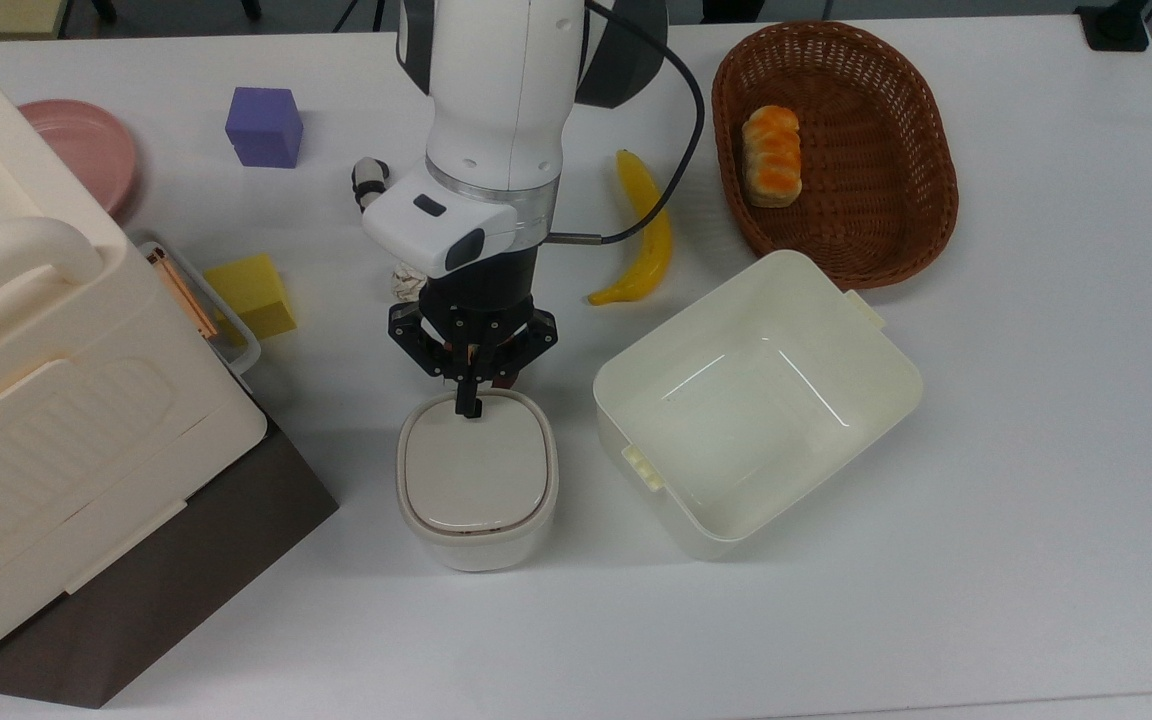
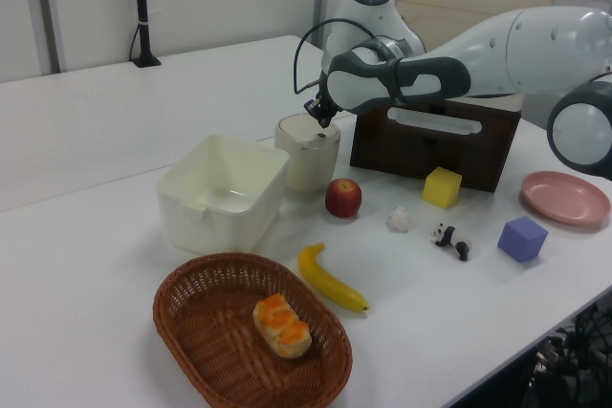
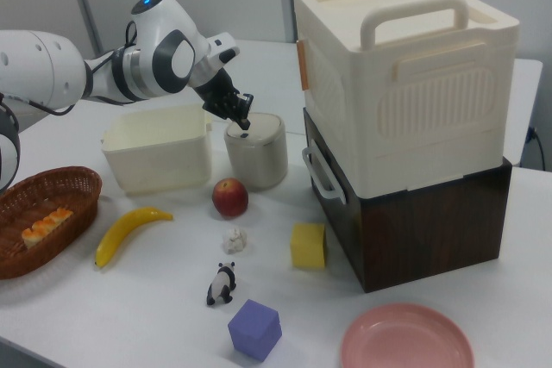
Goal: Open the trash can
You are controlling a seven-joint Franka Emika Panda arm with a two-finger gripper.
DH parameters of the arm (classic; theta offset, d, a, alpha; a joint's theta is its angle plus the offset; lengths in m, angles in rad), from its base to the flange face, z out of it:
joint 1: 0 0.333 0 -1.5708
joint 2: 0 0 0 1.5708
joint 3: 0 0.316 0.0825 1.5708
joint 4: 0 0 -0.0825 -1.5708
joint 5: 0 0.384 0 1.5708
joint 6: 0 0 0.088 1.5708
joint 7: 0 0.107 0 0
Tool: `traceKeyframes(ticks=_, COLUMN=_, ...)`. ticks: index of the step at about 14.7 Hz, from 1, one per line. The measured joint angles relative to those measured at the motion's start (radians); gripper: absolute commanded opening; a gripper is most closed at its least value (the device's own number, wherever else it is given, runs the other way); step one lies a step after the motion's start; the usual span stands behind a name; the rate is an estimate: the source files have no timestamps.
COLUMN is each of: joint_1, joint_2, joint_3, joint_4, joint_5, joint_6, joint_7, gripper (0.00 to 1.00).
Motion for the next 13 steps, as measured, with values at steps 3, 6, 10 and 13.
traceKeyframes(ticks=3, joint_1=0.001, joint_2=0.007, joint_3=0.000, joint_4=0.000, joint_5=-0.017, joint_6=0.000, joint_7=0.000, gripper=0.00)
traceKeyframes(ticks=6, joint_1=0.002, joint_2=0.016, joint_3=0.001, joint_4=0.000, joint_5=-0.026, joint_6=0.000, joint_7=-0.003, gripper=0.00)
traceKeyframes(ticks=10, joint_1=0.003, joint_2=0.022, joint_3=0.001, joint_4=0.000, joint_5=-0.036, joint_6=0.000, joint_7=-0.003, gripper=0.00)
traceKeyframes(ticks=13, joint_1=0.004, joint_2=0.023, joint_3=0.001, joint_4=0.000, joint_5=-0.048, joint_6=0.000, joint_7=-0.004, gripper=0.00)
